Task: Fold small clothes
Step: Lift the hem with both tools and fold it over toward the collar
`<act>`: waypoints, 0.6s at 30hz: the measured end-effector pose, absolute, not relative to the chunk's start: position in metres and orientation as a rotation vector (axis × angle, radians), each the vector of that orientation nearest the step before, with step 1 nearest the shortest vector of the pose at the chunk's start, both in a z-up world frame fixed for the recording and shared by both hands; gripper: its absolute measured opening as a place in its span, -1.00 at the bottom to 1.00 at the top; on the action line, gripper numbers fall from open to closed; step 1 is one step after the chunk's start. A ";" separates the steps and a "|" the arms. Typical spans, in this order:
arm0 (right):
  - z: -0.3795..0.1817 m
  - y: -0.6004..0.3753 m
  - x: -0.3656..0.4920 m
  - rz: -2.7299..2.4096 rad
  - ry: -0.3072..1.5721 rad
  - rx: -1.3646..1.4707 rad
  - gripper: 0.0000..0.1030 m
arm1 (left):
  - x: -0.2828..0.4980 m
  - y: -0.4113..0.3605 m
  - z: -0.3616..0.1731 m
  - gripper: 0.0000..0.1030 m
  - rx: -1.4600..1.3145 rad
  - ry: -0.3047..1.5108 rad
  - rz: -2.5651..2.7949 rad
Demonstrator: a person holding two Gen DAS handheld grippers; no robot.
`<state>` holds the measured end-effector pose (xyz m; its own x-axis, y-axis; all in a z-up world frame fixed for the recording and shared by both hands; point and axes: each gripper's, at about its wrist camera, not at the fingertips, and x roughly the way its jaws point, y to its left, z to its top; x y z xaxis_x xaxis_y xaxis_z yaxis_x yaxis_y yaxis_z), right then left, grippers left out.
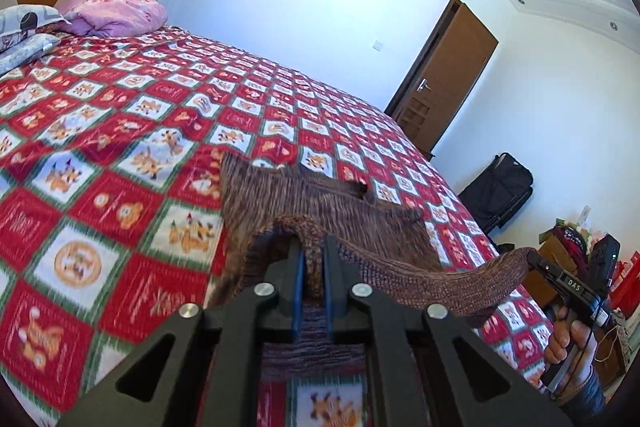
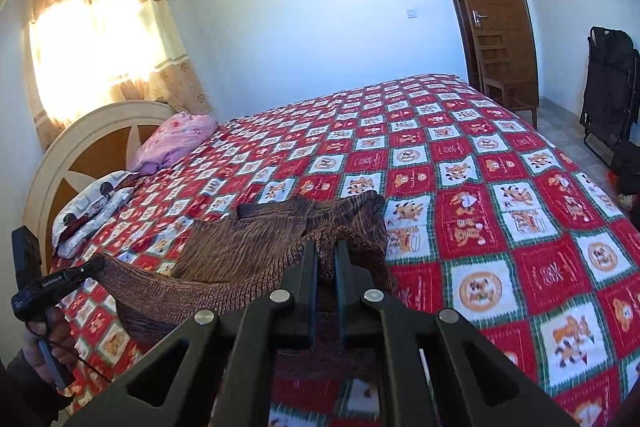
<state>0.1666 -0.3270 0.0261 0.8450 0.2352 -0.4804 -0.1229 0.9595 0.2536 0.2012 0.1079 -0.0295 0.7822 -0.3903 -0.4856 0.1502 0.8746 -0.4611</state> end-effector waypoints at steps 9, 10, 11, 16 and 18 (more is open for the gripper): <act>0.027 -0.327 0.232 0.172 0.569 0.215 -0.87 | 0.256 0.115 -0.031 -0.83 -0.429 0.613 -0.258; 0.026 -0.327 0.238 0.172 0.577 0.216 -0.87 | 0.262 0.115 -0.033 -0.83 -0.431 0.618 -0.254; 0.024 -0.327 0.246 0.170 0.585 0.214 -0.87 | 0.268 0.115 -0.035 -0.83 -0.433 0.624 -0.251; 0.009 -0.321 0.284 0.160 0.634 0.192 -0.87 | 0.298 0.116 -0.051 -0.83 -0.444 0.661 -0.235; 0.004 -0.320 0.297 0.157 0.653 0.190 -0.87 | 0.309 0.117 -0.059 -0.83 -0.453 0.676 -0.228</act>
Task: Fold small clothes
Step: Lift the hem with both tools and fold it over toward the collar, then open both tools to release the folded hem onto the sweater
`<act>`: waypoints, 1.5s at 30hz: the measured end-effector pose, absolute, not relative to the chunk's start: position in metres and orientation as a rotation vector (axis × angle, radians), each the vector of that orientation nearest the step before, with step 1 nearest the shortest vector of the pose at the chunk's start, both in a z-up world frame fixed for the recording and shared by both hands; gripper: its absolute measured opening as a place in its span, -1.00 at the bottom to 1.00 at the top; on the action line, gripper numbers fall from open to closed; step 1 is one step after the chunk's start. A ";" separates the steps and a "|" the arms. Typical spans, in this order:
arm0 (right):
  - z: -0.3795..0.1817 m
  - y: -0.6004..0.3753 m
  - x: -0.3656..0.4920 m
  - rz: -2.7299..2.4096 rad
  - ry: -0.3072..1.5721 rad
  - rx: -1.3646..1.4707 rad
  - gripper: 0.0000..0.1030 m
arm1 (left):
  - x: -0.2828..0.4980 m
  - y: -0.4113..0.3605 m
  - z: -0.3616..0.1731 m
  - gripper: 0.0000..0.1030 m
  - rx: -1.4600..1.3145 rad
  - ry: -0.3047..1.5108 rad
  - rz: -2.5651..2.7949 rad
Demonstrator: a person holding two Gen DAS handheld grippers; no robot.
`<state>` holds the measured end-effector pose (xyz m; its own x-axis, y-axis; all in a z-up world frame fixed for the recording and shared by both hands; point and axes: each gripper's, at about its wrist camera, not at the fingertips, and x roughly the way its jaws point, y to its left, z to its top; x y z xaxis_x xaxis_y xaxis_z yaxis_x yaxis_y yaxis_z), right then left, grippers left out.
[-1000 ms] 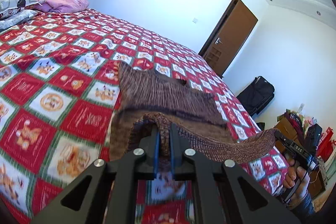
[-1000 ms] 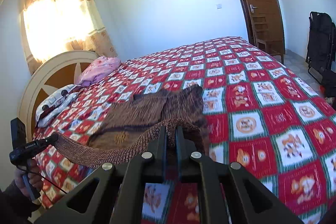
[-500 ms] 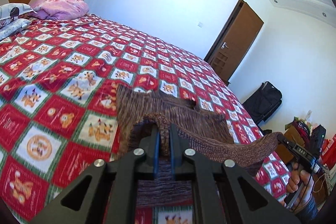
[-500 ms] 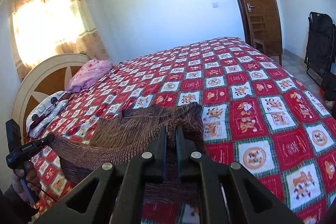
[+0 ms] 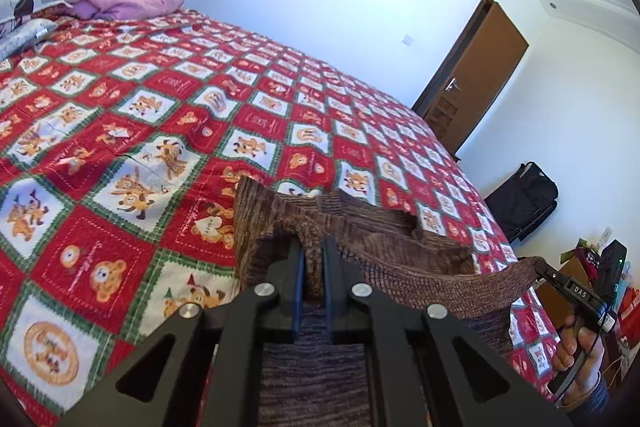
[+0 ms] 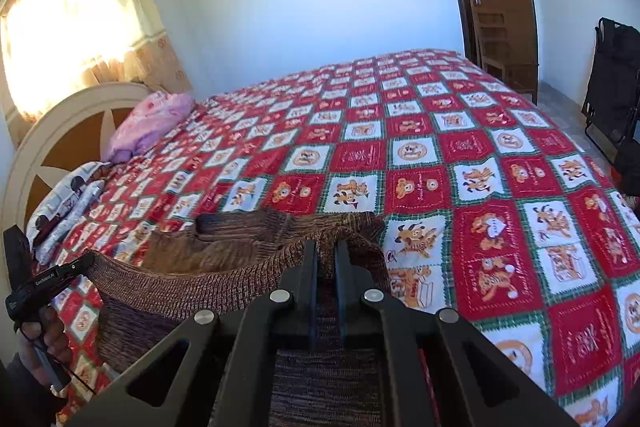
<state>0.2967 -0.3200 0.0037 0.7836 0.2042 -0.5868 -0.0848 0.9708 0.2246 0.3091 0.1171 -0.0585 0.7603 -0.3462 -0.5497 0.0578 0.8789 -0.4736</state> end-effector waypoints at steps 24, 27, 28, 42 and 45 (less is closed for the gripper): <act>-0.051 -0.317 0.433 0.110 0.758 0.147 0.01 | 0.377 0.147 -0.110 -0.74 -0.524 0.779 -0.042; -0.041 -0.312 0.417 0.206 0.769 0.188 0.02 | 0.357 0.138 -0.094 -0.53 -0.442 0.750 -0.068; -0.040 -0.306 0.410 0.245 0.791 0.186 0.02 | 0.352 0.131 -0.091 -0.20 -0.394 0.753 -0.071; -0.077 -0.217 0.432 0.362 0.993 -0.079 0.15 | 0.390 0.070 -0.107 0.29 0.129 0.833 0.017; -0.057 -0.230 0.449 0.325 0.914 0.003 0.15 | 0.404 0.093 -0.090 0.30 0.023 0.794 0.066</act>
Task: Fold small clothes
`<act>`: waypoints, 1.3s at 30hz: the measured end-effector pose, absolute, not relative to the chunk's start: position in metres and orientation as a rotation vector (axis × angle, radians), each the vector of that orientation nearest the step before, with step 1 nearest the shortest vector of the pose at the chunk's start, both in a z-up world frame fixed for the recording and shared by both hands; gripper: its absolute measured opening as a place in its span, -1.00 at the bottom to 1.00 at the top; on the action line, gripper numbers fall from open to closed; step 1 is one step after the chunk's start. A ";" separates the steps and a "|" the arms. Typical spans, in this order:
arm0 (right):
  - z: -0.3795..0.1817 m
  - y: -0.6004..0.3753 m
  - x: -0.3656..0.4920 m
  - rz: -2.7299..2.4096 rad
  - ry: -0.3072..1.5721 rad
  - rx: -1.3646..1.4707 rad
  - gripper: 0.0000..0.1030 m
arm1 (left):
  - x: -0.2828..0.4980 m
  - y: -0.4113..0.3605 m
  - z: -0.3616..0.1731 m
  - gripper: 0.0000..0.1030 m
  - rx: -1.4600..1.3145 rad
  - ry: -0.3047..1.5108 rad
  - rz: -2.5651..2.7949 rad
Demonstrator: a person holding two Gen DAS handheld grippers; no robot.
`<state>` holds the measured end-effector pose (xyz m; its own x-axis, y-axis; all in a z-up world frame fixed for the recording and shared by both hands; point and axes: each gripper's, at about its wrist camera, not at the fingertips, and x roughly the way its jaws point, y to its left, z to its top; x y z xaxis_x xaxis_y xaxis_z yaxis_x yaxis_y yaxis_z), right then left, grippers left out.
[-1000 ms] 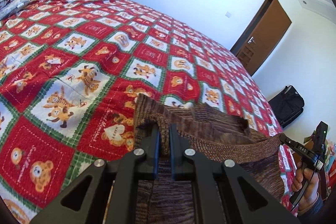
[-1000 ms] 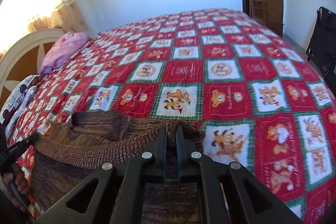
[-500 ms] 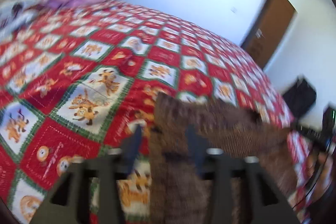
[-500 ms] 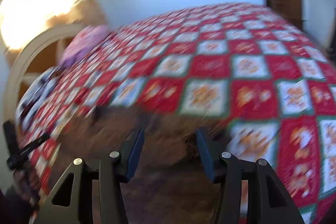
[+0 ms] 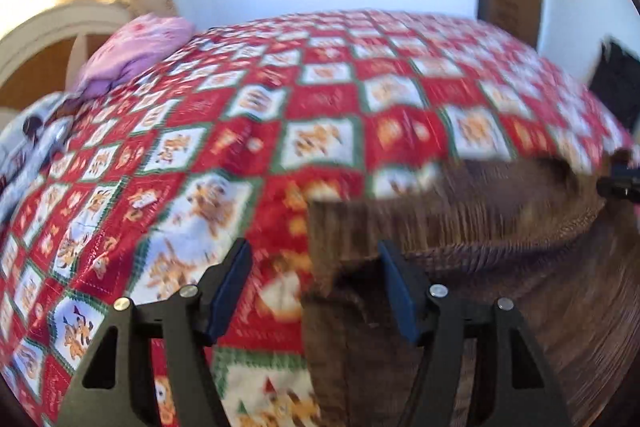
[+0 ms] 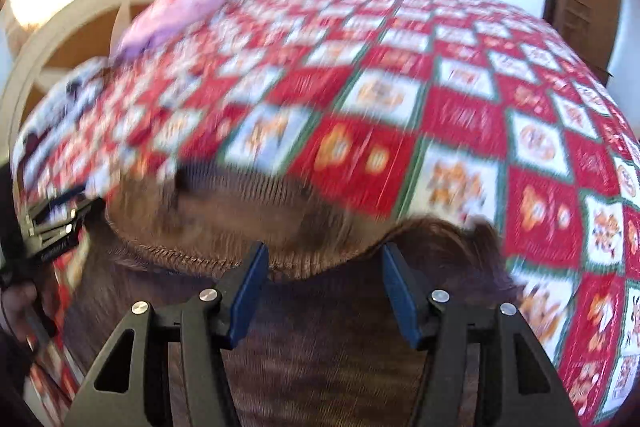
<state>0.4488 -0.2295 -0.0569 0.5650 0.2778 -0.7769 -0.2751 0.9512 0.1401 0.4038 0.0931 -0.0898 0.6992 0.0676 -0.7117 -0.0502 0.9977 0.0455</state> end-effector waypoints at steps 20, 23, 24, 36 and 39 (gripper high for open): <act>-0.097 -0.293 0.344 0.315 0.976 -0.022 0.15 | 0.312 0.081 -0.122 0.54 -0.018 0.907 0.022; -0.093 -0.293 0.331 0.281 0.967 -0.065 0.15 | 0.297 0.077 -0.125 0.56 0.007 0.871 0.047; -0.089 -0.294 0.325 0.276 0.954 -0.051 0.15 | 0.294 0.078 -0.124 0.57 0.003 0.872 0.050; -0.103 -0.271 0.257 0.334 0.960 -0.127 0.19 | 0.254 0.088 -0.133 0.74 -0.008 0.858 0.065; -0.082 -0.283 0.272 0.366 0.930 -0.065 0.19 | 0.253 0.092 -0.137 0.83 -0.042 0.852 0.071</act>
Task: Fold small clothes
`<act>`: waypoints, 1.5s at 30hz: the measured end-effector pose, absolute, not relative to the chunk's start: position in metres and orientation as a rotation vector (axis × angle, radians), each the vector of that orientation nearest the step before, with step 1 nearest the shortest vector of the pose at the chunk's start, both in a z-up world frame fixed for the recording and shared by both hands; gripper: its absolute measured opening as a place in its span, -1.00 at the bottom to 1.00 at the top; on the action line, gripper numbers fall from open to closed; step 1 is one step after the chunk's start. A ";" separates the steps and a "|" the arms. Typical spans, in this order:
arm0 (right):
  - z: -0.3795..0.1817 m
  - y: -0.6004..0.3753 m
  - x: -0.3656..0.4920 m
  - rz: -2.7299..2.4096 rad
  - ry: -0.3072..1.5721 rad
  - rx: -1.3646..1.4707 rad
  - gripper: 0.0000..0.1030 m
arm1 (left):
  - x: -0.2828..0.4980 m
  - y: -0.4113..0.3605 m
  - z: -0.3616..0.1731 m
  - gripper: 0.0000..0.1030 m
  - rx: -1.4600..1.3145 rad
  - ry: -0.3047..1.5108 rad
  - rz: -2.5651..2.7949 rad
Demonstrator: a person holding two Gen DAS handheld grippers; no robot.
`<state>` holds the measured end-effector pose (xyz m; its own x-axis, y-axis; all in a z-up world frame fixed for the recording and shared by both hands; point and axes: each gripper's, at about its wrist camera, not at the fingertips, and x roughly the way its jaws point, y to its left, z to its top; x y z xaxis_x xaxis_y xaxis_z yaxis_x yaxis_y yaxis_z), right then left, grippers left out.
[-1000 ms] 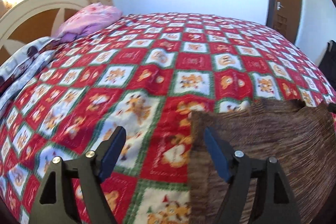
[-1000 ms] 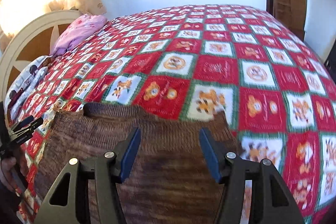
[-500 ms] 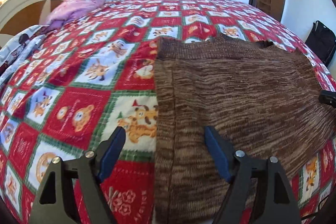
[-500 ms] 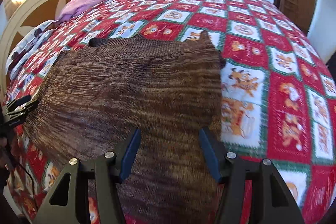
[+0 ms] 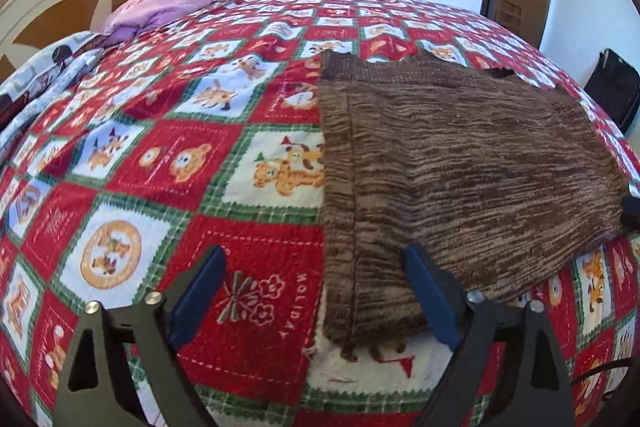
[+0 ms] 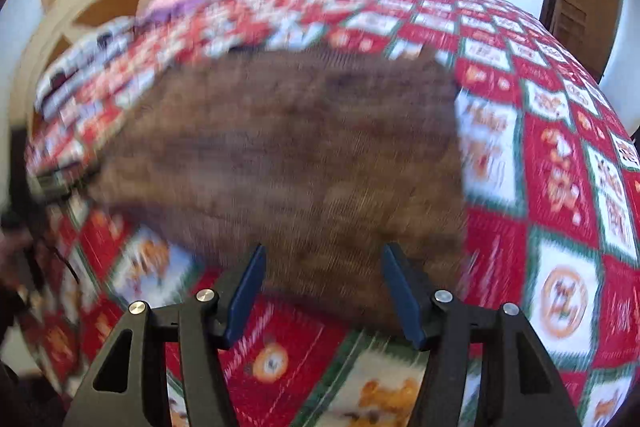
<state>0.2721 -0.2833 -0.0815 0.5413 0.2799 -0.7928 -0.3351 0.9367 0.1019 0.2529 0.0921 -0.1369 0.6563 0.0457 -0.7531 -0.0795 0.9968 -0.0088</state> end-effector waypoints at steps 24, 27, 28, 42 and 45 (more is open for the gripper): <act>-0.104 -0.385 0.448 0.292 0.969 0.645 0.20 | 0.247 0.097 -0.143 1.00 -0.106 0.808 0.091; -0.073 -0.377 0.424 0.226 0.877 0.512 0.20 | 0.245 0.097 -0.138 1.00 -0.110 0.814 0.079; -0.062 -0.369 0.413 0.256 0.853 0.468 0.20 | 0.244 0.098 -0.134 1.00 -0.113 0.806 0.072; -0.097 -0.270 0.347 0.269 0.946 -0.008 0.24 | 0.246 0.100 -0.137 1.00 -0.111 0.858 0.087; -0.086 -0.250 0.331 0.308 0.922 -0.053 0.24 | 0.238 0.105 -0.133 1.00 -0.126 0.841 0.070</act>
